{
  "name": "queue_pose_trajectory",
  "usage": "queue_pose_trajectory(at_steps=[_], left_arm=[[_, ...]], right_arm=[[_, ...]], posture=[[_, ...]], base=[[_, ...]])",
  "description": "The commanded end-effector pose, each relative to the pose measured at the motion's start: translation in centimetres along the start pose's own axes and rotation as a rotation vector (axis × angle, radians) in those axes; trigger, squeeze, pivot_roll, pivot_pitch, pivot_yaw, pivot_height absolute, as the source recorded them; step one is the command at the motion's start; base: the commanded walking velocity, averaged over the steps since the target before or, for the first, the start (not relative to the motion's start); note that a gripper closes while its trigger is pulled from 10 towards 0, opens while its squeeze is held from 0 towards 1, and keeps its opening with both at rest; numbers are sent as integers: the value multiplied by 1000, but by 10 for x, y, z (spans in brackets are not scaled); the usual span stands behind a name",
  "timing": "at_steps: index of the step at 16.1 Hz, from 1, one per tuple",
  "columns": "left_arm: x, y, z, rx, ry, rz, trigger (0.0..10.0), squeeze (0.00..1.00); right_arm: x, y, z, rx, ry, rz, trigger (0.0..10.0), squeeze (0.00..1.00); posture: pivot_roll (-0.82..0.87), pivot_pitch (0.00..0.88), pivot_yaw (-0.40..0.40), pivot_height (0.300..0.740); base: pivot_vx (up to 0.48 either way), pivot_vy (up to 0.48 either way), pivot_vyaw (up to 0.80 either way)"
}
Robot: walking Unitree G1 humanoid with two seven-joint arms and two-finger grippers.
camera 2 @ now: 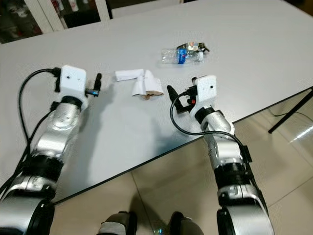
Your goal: Picking trash to rubbish bin
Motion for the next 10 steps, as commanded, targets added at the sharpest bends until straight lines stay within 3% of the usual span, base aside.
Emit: queue_pose_trajectory(at_steps=[1, 4, 7, 10], left_arm=[[-5, 5, -6, -3, 16, -6, 10000, 0], [-21, 16, -14, 34, 56, 0, 10000, 0], [-28, 25, -13, 50, 63, 9, 10000, 0], [-38, 39, -15, 82, 81, 21, 10000, 0]], right_arm=[[1, 0, -1, 5, -3, 14, 10000, 0], [16, 13, 0, 15, -9, 89, 10000, 0], [25, 25, 1, 13, -9, 131, 10000, 0], [32, 28, 2, 1, -11, 138, 10000, 0]], posture=[[476, 251, 15, 740], [532, 300, 14, 740], [582, 328, 20, 740], [628, 349, 33, 740]], base=[[0, 0, 0], [0, 0, 0], [0, 0, 0], [0, 0, 0]])
Point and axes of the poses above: a point about 5 cm out from each wrist's last joint towards the gripper, its own x axis pointing out of the wrist towards the gripper, its own z axis along the axis of the wrist's last joint, y = z × x, the point moved 4 cm from there along x, pointing out of the wrist towards the gripper, and after that the axes turned 8 degrees about x, right-handed, at the moved point
